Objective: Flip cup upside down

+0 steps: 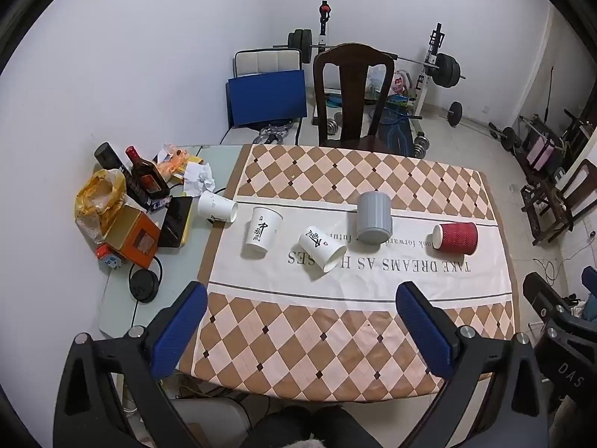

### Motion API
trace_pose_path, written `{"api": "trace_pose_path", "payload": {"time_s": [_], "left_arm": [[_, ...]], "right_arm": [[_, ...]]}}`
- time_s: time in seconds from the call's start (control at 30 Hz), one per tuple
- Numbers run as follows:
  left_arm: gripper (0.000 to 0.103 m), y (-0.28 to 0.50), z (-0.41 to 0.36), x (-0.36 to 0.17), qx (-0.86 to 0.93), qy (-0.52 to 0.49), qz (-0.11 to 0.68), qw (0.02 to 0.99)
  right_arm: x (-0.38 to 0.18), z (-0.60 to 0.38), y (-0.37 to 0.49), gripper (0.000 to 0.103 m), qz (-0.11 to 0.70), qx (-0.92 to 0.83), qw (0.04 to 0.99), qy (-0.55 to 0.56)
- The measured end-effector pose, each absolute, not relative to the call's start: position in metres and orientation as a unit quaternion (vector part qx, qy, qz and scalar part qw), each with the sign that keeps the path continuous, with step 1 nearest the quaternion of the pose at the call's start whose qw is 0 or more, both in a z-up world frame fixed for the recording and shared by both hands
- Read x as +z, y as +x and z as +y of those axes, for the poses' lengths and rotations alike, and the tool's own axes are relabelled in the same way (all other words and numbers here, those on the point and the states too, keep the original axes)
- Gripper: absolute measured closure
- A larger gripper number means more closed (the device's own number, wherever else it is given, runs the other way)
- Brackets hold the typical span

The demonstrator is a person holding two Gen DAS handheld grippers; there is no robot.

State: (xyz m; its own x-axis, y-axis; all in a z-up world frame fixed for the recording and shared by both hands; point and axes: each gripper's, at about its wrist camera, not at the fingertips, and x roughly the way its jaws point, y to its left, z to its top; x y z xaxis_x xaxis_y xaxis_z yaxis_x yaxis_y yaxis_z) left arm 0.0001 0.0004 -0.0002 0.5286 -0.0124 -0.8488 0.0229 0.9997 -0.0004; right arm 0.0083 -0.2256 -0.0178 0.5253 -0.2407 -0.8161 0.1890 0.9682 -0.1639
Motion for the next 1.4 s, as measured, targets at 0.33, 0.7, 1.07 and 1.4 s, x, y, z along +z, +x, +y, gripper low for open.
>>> {"api": "trace_pose_path", "payload": {"time_s": [0.33, 0.7, 1.07, 1.4], "left_arm": [[0.0, -0.0001, 0.0006, 0.0002, -0.009, 0.008, 0.485, 0.875], [0.0, -0.0003, 0.0005, 0.0002, -0.009, 0.008, 0.483, 0.875], [0.0, -0.0005, 0.0005, 0.0004, -0.01, 0.008, 0.483, 0.876], [0.0, -0.0008, 0.0007, 0.0007, -0.01, 0.008, 0.482, 0.876]], "right_arm": [[-0.0153, -0.2253, 0.0066, 0.0, 0.471, -0.123, 0.873, -0.028], [-0.014, -0.2222, 0.0049, 0.0, 0.471, -0.124, 0.873, -0.032], [-0.0137, -0.225, 0.0055, 0.0, 0.472, -0.128, 0.871, -0.035], [-0.0139, -0.2238, 0.0056, 0.0, 0.471, -0.128, 0.872, -0.034]]}}
